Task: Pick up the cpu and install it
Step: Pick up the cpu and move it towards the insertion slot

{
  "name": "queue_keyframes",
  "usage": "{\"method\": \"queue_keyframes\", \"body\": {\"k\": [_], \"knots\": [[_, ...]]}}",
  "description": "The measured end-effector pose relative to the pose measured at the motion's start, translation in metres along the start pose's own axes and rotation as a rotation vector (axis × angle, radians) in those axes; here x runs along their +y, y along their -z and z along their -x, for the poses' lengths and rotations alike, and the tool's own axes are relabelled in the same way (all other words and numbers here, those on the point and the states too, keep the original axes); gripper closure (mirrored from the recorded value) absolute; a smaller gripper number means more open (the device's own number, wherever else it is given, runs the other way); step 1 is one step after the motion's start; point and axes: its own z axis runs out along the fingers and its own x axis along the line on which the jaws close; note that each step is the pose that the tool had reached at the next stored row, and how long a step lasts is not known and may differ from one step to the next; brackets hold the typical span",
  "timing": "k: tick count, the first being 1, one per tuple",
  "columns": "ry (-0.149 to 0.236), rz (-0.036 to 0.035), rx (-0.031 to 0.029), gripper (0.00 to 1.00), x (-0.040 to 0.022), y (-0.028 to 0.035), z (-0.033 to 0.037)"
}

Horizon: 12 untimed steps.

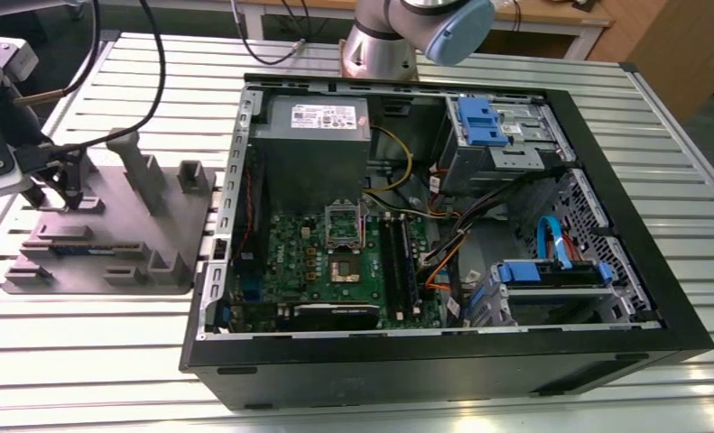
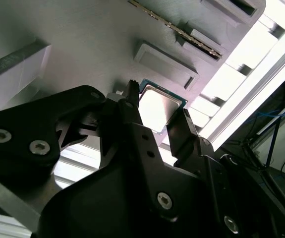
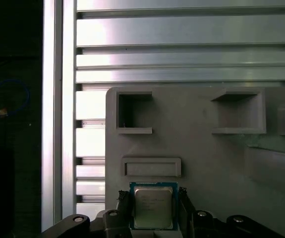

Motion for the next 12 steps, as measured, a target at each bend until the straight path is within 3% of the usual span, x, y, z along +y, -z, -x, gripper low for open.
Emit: {"method": "queue_keyframes", "body": {"k": [12], "knots": [[0.000, 0.0003, -0.0004, 0.53, 0.0003, 0.0050, -0.0001]]}}
